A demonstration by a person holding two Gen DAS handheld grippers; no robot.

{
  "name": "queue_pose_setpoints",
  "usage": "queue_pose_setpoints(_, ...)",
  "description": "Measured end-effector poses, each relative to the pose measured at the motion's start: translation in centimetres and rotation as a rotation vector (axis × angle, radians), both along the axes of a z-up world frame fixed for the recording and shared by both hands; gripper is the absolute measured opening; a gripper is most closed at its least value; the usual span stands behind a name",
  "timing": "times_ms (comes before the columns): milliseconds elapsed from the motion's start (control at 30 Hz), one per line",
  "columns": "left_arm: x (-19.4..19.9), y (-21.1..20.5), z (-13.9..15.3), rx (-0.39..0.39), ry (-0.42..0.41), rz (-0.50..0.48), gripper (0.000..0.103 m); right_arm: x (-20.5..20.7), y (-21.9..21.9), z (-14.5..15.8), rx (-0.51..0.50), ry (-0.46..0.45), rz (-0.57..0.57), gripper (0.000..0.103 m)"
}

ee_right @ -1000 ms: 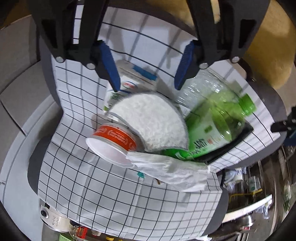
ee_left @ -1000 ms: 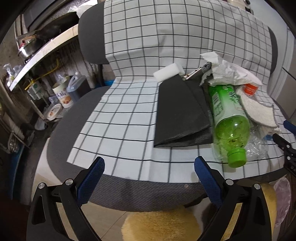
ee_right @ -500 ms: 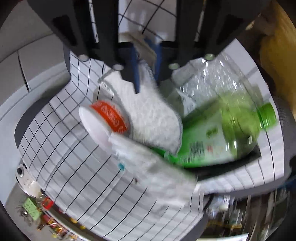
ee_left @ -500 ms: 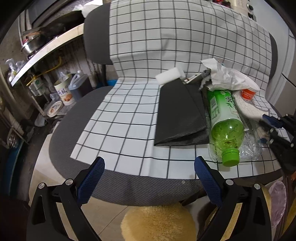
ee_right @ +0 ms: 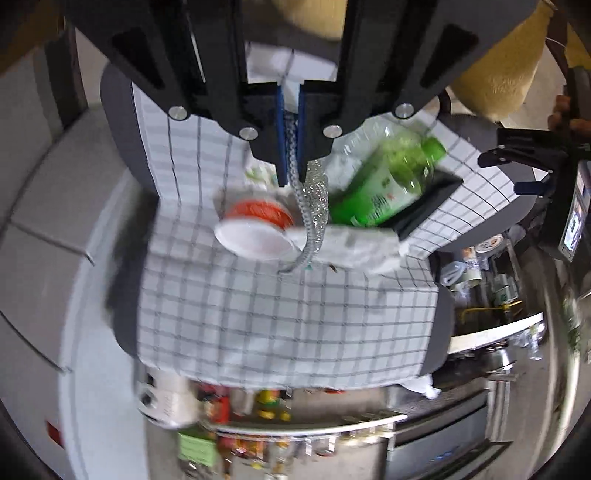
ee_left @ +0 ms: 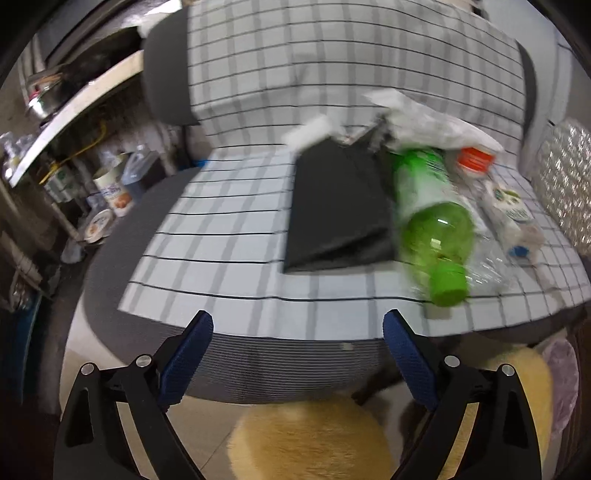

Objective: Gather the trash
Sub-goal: 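Grasp the green tea bottle with the left gripper while the right gripper holds the wrapper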

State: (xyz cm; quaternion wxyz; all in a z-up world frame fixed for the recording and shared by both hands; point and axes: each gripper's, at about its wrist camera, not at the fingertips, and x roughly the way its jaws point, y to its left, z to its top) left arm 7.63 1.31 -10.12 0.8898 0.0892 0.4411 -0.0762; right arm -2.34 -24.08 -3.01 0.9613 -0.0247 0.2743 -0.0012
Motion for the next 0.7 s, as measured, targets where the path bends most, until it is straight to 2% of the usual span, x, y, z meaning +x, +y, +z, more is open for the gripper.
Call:
queue_pose_setpoints(100, -0.4, -1.9, 0.6, -0.07, -0.015, -0.056, 0.089, -1.4, -0.9, -0.5, -0.003, -0.007, -0.069, 0.005)
queue_pose_setpoints(167, -0.1, -3.2, 1.5, -0.104, -0.036, -0.08, 0.086, -2.1, -2.1, -0.6, 0.034, -0.014, -0.106, 0.005)
queue_pose_setpoints(267, 1.2, -5.7, 2.7, -0.12, -0.071, -0.104, 0.085, -2.5, -3.2, -0.9, 0.053, -0.011, -0.138, 0.005)
queue_pose_setpoints(367, 3.2, -8.3, 2.9, -0.121, -0.07, -0.136, 0.083, -2.5, -4.3, -1.2, 0.061, -0.014, -0.161, 0.005)
queue_pose_setpoints(467, 5.4, -10.7, 2.3, -0.082, -0.073, -0.132, 0.083, -2.6, -5.3, -1.5, 0.076, -0.018, -0.172, 0.005)
queue_pose_setpoints(567, 7.5, -12.8, 0.7, -0.03, -0.035, -0.121, 0.082, -2.5, -6.2, -2.0, 0.081, -0.012, -0.179, 0.005)
queue_pose_setpoints(700, 9.7, -14.5, -0.8, 0.076, 0.002, -0.099, 0.082, -2.3, -7.4, -2.6, 0.097, 0.0, -0.185, 0.005)
